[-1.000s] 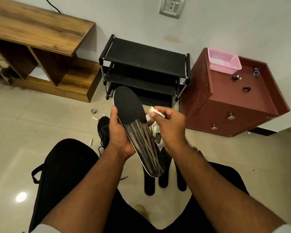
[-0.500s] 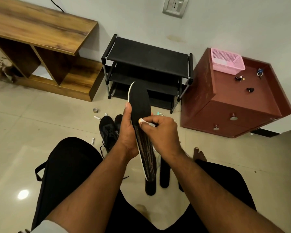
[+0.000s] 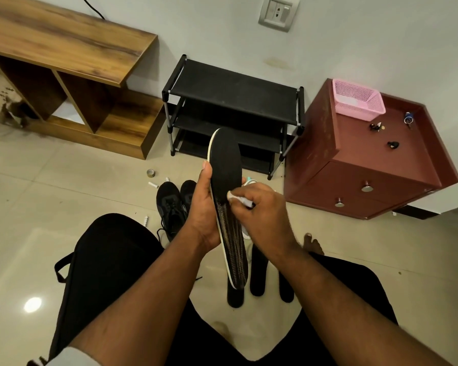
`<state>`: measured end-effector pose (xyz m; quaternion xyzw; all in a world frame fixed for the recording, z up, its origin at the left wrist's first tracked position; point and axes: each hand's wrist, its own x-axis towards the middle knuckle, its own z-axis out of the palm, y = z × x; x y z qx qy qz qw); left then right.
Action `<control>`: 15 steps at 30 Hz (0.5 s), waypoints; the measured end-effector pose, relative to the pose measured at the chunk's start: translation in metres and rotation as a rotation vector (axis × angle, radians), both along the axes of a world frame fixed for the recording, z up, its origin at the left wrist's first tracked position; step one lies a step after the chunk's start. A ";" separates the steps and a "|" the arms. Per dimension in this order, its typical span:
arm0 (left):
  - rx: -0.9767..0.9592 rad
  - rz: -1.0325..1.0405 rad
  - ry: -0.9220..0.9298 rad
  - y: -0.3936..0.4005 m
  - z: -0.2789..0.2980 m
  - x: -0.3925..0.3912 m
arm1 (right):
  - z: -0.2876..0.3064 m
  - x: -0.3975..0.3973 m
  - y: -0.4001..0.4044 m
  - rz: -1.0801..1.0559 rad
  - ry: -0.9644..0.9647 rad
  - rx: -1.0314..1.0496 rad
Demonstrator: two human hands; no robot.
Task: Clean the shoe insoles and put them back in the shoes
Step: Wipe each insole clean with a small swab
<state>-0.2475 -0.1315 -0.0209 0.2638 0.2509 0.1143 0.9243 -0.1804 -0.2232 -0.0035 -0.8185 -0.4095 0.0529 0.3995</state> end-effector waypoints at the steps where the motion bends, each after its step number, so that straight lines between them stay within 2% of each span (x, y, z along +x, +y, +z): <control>1: -0.006 0.009 0.008 0.000 0.001 0.000 | 0.003 -0.005 0.000 0.049 -0.025 0.010; 5: 0.025 0.030 0.060 -0.004 0.002 0.000 | 0.008 -0.011 -0.005 0.200 -0.158 -0.023; 15: 0.007 -0.010 0.085 0.001 0.003 -0.005 | 0.010 -0.016 -0.005 0.293 -0.281 -0.066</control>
